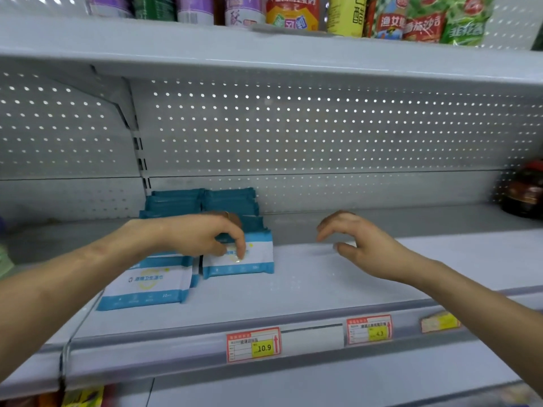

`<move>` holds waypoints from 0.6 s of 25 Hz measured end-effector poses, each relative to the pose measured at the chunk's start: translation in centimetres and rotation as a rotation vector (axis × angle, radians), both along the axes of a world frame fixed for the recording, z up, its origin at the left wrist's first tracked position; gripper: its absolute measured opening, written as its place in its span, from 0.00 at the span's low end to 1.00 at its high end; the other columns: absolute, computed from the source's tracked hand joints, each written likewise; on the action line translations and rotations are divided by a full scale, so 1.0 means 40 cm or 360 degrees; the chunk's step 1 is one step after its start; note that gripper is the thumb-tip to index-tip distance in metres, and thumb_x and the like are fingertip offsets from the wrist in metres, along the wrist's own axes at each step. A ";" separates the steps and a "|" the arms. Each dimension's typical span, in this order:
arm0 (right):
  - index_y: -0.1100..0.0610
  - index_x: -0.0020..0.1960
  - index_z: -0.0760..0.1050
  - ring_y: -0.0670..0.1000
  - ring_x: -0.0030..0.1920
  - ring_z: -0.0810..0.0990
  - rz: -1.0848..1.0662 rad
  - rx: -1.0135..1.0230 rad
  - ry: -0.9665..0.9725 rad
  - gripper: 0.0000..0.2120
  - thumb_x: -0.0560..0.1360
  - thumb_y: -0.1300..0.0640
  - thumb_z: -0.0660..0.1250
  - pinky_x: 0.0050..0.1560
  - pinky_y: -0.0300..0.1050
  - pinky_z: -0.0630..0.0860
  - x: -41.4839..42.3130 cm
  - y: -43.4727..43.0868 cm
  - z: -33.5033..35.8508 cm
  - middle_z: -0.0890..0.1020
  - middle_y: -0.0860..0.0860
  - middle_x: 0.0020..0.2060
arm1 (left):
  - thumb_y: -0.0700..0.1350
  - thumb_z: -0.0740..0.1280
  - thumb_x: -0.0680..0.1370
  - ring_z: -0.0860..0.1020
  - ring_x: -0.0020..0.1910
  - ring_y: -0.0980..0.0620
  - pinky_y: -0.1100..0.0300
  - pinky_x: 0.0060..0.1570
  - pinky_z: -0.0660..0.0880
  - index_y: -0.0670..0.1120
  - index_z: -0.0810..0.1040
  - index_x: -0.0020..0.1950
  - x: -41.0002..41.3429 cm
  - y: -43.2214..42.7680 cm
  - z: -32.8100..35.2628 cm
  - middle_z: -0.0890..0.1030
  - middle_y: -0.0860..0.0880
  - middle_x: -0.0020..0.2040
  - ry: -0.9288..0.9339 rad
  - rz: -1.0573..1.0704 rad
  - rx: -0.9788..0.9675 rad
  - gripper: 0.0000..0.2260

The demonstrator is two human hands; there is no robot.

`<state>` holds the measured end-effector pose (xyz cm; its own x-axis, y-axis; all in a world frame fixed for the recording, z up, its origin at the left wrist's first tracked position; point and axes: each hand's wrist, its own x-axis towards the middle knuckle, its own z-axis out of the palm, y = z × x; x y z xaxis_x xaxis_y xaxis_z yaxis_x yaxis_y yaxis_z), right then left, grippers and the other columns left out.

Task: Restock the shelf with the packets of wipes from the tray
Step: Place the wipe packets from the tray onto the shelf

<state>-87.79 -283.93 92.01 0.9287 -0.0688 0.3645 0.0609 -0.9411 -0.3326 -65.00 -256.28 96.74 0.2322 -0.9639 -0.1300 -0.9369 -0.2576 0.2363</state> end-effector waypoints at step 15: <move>0.44 0.60 0.78 0.42 0.55 0.76 -0.0384 -0.0080 0.0157 0.16 0.78 0.62 0.66 0.54 0.37 0.71 -0.276 -0.057 0.010 0.77 0.39 0.57 | 0.41 0.68 0.78 0.72 0.62 0.59 0.67 0.63 0.67 0.58 0.79 0.61 -0.161 -0.271 0.004 0.73 0.56 0.66 -0.0235 -0.0632 -0.0316 0.16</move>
<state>-98.82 -286.20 92.43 0.9187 -0.2768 0.2817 -0.1978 -0.9399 -0.2785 -71.42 -267.11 96.92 -0.1578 -0.9848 0.0728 -0.9811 0.1647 0.1014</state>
